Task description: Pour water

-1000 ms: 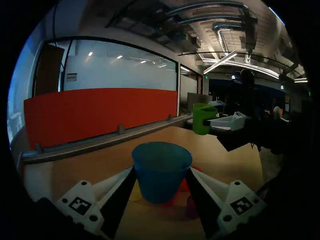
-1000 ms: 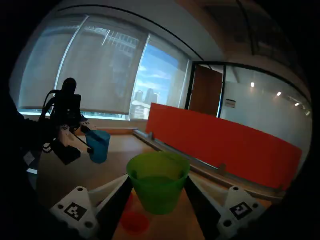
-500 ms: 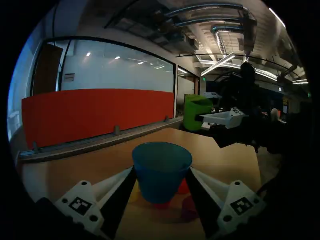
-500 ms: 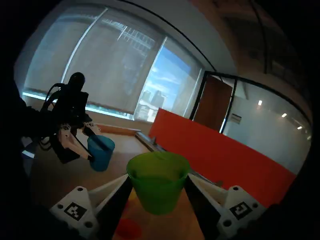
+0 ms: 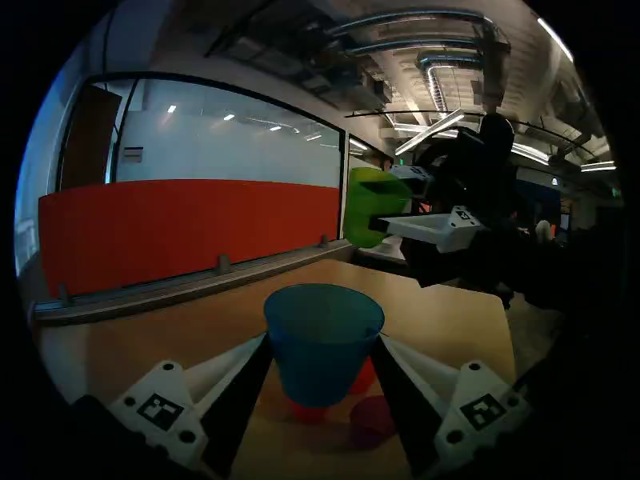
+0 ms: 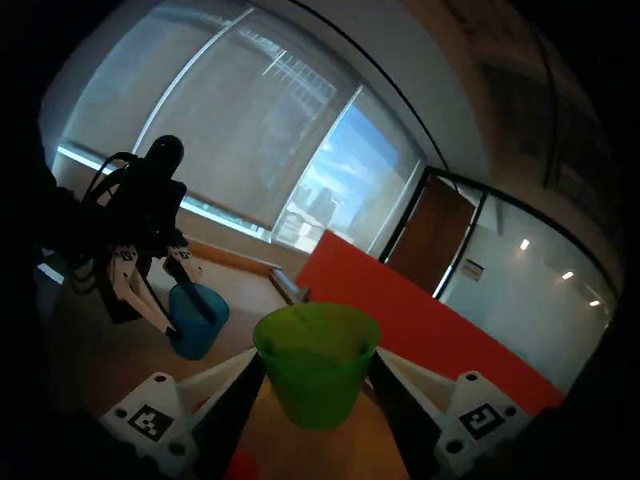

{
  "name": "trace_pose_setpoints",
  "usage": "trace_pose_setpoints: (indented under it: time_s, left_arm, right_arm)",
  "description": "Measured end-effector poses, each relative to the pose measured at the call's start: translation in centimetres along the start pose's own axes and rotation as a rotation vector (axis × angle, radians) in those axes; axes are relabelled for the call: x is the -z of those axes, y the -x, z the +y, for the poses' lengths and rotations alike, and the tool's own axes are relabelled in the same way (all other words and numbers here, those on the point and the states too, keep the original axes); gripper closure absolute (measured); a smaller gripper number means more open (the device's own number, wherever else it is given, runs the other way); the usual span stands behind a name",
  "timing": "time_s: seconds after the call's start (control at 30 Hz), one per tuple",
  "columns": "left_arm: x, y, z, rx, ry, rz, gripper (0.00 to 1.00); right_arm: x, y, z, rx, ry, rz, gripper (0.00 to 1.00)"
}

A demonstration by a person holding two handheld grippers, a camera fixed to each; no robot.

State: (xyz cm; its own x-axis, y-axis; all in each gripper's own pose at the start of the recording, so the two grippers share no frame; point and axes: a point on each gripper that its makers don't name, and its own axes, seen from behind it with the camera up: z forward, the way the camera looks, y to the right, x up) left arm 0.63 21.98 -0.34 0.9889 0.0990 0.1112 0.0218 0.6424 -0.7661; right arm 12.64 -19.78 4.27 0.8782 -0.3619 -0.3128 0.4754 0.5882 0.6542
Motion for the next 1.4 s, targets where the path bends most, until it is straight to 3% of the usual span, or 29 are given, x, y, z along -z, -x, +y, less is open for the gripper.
trace_pose_setpoints:
  time_s: [0.67,1.4]
  left_arm:
    - [-1.2,-0.5,2.2,-0.002,0.047,0.006,0.17]
    - [-1.9,-0.3,3.2,-0.010,0.074,-0.001,0.17]
  right_arm:
    - [-1.2,-2.0,0.5,0.159,0.007,0.012,0.13]
    - [-2.5,-3.5,0.3,0.338,0.021,0.015,0.13]
